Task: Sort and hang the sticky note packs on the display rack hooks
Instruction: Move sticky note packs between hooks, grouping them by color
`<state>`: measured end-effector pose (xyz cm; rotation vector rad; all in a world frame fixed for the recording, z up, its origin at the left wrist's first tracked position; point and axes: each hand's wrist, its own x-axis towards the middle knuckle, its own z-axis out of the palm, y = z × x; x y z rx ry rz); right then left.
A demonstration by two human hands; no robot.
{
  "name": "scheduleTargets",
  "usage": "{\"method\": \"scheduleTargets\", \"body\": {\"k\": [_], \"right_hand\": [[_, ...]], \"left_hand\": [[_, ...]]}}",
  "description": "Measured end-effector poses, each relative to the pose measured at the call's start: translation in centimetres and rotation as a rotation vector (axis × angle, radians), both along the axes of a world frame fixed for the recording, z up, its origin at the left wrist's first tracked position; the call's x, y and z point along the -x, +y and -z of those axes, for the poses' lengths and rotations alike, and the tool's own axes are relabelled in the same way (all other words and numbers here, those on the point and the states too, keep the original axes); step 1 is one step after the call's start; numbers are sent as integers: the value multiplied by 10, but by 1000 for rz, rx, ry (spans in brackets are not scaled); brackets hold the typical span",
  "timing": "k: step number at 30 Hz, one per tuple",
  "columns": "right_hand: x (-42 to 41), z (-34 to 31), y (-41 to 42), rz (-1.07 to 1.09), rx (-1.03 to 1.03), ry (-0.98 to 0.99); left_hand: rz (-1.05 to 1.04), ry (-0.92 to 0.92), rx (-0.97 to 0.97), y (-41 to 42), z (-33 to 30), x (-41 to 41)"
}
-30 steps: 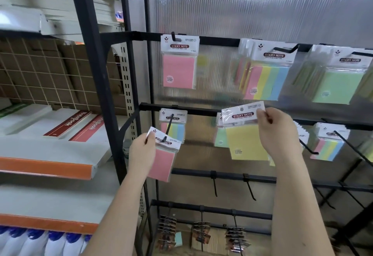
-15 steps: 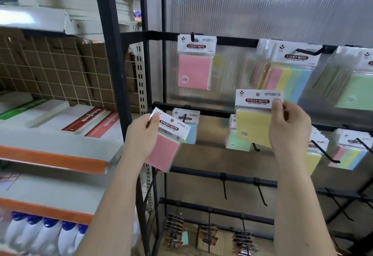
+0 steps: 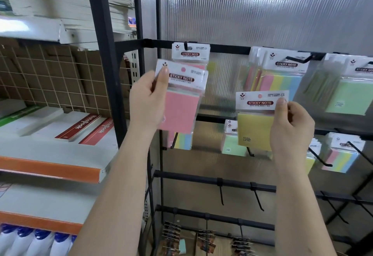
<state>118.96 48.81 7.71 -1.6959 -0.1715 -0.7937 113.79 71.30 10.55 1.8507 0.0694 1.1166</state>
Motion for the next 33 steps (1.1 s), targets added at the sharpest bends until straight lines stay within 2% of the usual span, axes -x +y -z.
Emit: {"method": "scheduleTargets", "body": {"k": [7, 21, 26, 30, 33], "right_hand": [[2, 0, -4, 14, -8, -10], [2, 0, -7, 49, 22, -19], [3, -3, -5, 63, 19, -15], [7, -5, -3, 106, 19, -23], [10, -5, -2, 159, 22, -20]], "left_hand": [[-10, -166, 3, -8, -34, -21], [-77, -163, 90, -4, -24, -52], [-22, 25, 91, 6, -24, -78], [-86, 149, 138, 11, -28, -100], [-157, 154, 195, 10, -30, -114]]}}
